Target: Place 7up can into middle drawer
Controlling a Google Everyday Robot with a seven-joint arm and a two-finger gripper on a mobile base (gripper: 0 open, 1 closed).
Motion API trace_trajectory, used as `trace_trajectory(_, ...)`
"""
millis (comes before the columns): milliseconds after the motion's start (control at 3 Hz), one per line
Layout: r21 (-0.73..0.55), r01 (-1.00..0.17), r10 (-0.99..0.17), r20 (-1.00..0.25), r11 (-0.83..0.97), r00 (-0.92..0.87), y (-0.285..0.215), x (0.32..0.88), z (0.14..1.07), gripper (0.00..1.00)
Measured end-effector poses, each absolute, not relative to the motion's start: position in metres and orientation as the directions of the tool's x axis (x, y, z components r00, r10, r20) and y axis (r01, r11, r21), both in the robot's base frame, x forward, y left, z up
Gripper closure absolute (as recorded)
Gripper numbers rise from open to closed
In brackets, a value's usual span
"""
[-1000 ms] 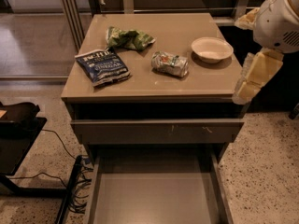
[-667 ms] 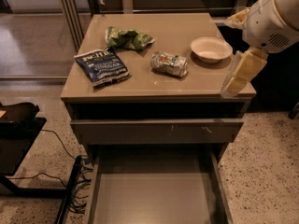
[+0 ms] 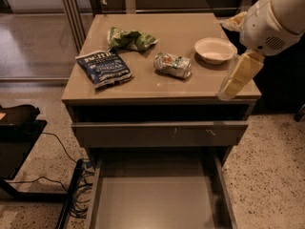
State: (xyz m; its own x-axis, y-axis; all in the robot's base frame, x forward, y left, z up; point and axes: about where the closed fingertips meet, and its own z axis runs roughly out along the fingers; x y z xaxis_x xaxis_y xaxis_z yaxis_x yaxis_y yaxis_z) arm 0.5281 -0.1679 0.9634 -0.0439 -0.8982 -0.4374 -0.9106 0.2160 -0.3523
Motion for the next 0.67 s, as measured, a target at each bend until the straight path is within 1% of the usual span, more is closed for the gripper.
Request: trace_trajectory(667,-0.343,-0.918,-0.838,-0.545,0.198,0.023,-0.129,0.581,0.931,0.00)
